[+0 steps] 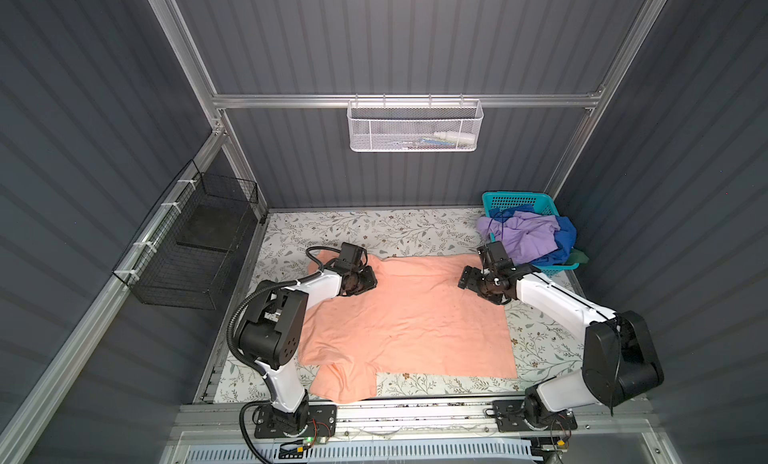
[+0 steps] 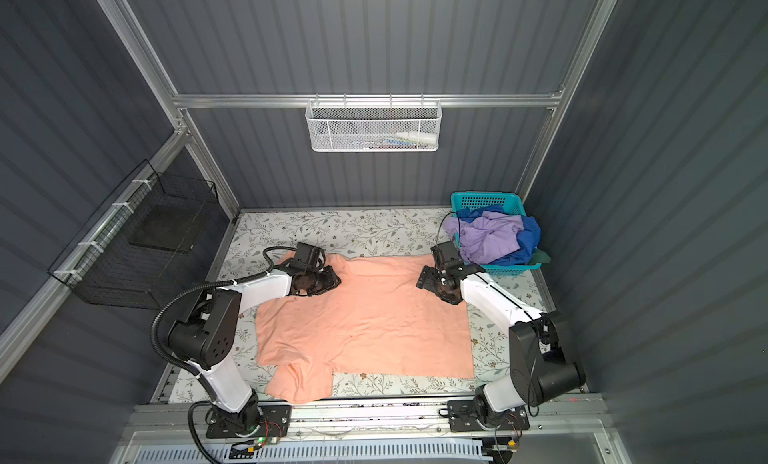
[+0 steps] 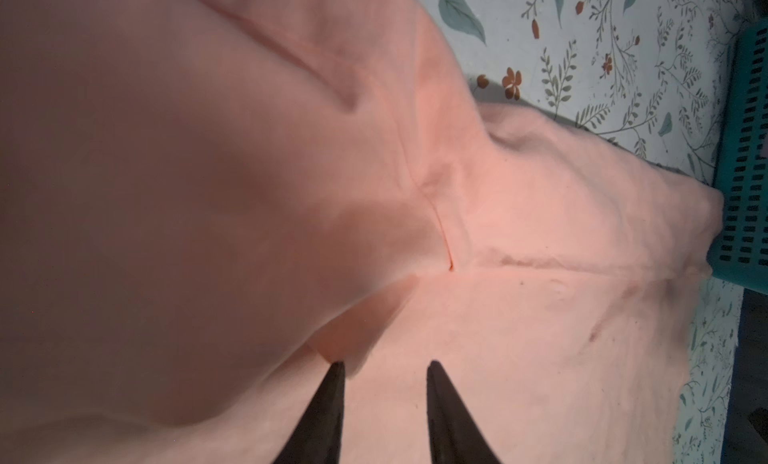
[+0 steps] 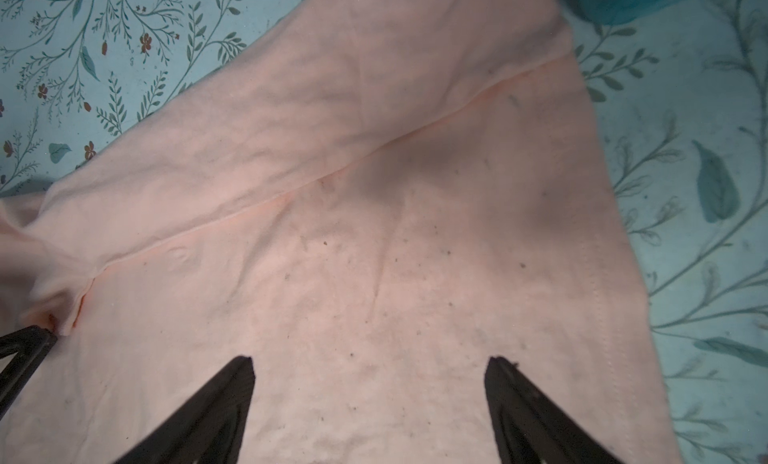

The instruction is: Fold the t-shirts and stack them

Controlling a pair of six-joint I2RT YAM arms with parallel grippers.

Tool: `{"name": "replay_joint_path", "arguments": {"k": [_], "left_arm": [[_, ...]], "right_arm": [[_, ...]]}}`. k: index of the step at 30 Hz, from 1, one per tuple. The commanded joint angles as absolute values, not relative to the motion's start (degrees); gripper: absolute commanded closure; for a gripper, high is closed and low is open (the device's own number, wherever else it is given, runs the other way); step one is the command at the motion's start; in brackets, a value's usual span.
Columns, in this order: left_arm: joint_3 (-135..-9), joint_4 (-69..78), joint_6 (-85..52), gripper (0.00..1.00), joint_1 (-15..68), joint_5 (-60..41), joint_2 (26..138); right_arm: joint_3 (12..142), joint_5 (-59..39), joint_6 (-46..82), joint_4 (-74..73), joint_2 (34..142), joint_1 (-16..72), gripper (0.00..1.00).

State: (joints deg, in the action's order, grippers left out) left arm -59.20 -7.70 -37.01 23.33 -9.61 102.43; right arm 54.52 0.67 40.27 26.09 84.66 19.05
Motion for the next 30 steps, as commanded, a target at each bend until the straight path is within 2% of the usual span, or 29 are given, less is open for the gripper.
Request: {"name": "replay_joint_path", "arguments": {"k": [1, 23, 30], "left_arm": [[-61.25, -9.27, -35.52, 0.66, 23.73, -8.41, 104.47], [-61.84, -8.48, -34.32, 0.71, 24.78, -5.76, 107.22], [-62.92, -9.92, -33.57, 0.82, 24.87, -3.69, 109.04]], "right_arm": [[54.05, -0.19, 41.01, 25.61, 84.32, 18.72, 0.11], [54.47, -2.49, 41.92, 24.88, 85.52, 18.54, 0.11], [55.19, -3.11, 41.66, 25.0, 85.45, 18.54, 0.11]]}}
